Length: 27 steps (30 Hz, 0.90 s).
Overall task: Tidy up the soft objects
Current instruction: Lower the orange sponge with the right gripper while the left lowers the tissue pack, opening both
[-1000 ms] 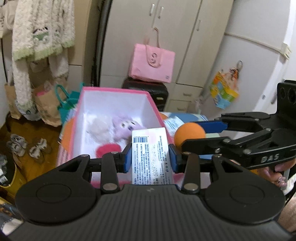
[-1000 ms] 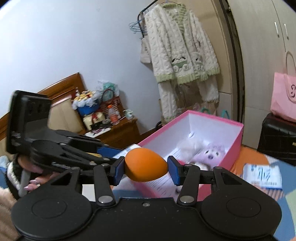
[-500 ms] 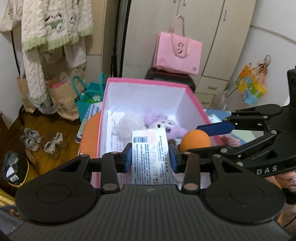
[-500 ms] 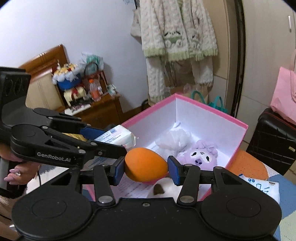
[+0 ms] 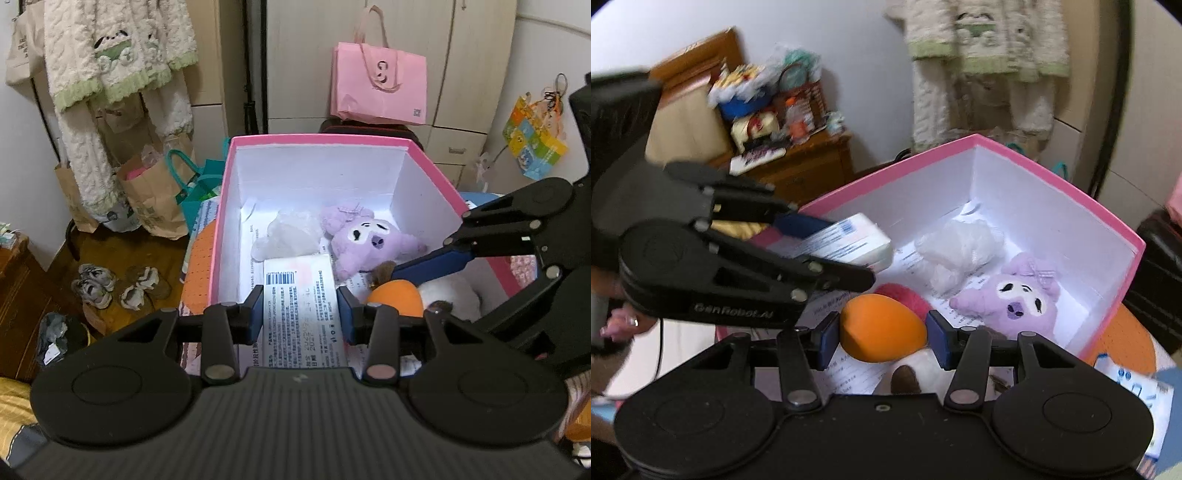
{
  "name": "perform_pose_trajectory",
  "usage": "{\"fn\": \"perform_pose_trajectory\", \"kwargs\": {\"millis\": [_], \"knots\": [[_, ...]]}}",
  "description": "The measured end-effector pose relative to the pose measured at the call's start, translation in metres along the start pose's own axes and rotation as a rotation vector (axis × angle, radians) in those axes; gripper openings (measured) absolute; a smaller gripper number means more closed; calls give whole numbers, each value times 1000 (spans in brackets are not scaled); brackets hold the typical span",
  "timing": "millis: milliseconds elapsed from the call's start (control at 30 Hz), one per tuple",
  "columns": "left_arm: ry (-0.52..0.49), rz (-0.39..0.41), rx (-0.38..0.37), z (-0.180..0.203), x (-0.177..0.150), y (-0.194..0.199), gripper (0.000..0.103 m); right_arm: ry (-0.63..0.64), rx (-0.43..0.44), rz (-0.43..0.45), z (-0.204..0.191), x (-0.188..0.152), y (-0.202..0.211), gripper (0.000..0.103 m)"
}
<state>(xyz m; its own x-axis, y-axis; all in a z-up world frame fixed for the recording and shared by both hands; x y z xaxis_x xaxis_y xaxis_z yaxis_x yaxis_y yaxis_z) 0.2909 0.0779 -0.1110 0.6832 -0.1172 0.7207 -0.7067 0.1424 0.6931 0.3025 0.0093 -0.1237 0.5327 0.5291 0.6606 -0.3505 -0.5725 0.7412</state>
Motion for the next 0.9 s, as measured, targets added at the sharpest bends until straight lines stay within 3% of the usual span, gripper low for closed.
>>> {"fn": "perform_pose_trajectory", "kwargs": {"millis": [300,433,533,900], "knots": [[36,29,-18,-1,4,18,47,16,-4,13,-1,0,1,59],[56,45,-29,-2,5,32,55,6,-9,34,-3,2,12,72],[62,49,-36,-2,4,43,58,9,-31,60,-5,4,23,72],[38,-8,-113,18,-8,79,62,43,-97,119,-20,-11,72,72]]}}
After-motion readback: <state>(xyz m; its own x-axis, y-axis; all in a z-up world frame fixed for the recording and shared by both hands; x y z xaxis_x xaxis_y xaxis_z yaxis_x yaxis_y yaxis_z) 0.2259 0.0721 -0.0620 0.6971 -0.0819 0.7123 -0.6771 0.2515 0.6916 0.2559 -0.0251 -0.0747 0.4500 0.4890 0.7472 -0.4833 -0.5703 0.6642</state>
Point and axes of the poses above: each gripper's, at about its wrist camera, not at the fingertips, and y roughly against the way its jaws point, z to its right, x to its top, the point moved 10 cm from there along -y, roughly the way its jaws point, and after that the axes turned 2 degrees about x, right-handed, at the moved point
